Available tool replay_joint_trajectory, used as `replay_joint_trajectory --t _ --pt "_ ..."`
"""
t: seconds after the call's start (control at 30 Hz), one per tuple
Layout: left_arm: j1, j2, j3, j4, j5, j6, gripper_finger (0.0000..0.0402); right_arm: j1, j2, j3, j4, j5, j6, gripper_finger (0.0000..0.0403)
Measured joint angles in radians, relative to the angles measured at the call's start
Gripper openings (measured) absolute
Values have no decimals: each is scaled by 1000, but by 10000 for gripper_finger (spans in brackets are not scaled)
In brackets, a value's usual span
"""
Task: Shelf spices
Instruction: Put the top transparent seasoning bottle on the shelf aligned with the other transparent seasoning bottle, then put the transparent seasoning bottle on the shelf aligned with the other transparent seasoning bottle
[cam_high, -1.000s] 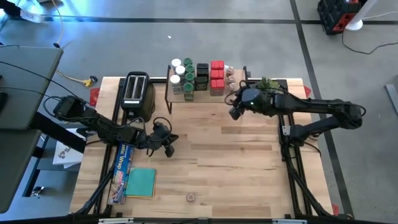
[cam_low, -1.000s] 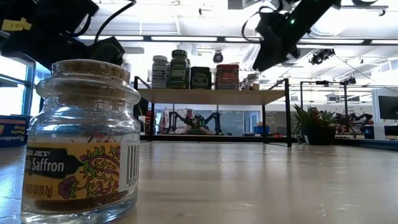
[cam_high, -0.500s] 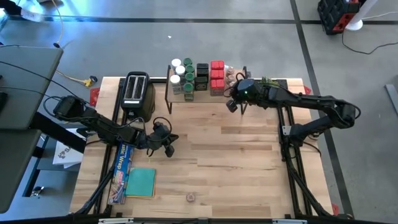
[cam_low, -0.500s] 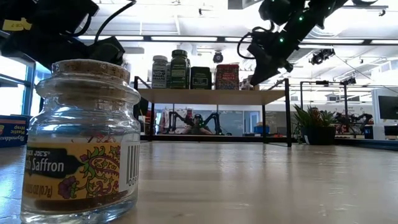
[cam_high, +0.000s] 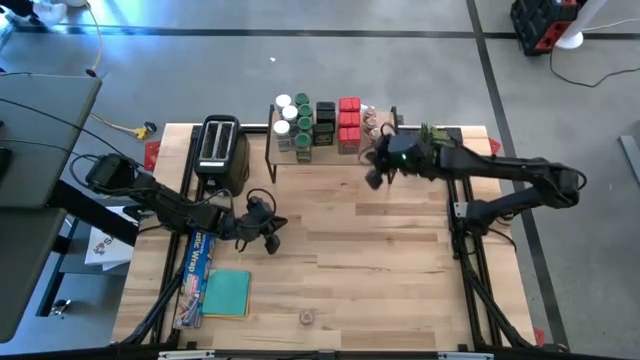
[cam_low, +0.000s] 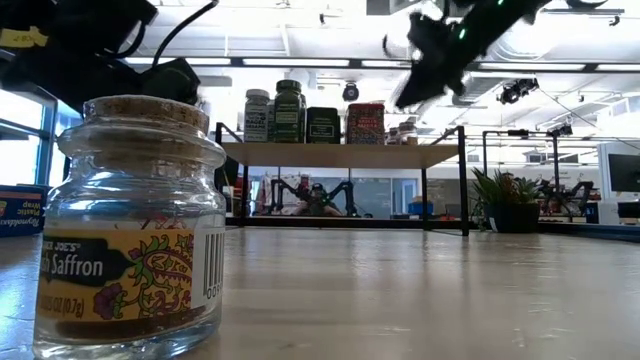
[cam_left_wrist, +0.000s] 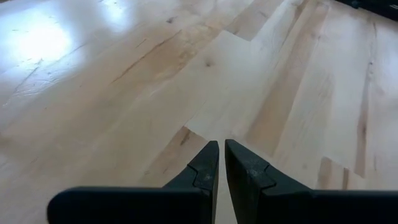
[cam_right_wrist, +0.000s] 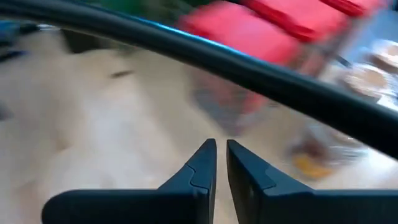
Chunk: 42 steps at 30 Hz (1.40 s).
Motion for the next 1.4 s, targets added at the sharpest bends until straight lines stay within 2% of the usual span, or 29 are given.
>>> replay_joint_trajectory --t 0.13,0.27,0.37,0.5,0.67,0.8,0.97,1.1,1.17,1.4 --pt "-43 0 0 3 26 51 23 200 -36 0 14 20 -7 30" --pt "-126 0 0 51 157 140 23 441 10 0 72 -2 -23 30" --pt "-212 0 17 65 301 150 23 582 102 0 158 -11 27 30" --pt "-335 15 76 72 393 102 14 703 285 0 375 -39 45 30" --pt "-442 114 187 71 422 56 2 751 520 12 701 -183 45 41" --pt "-473 247 288 69 403 0 1 759 642 75 736 -266 44 85" --pt "-491 416 417 81 338 -45 1 758 728 145 734 -393 35 175" --pt "-494 511 496 86 284 -81 1 770 775 170 736 -404 -13 245" --pt "-492 540 515 82 257 -106 1 772 798 177 735 -402 -19 268" --pt "-480 567 526 85 142 -177 0 776 876 211 799 -355 -3 286"
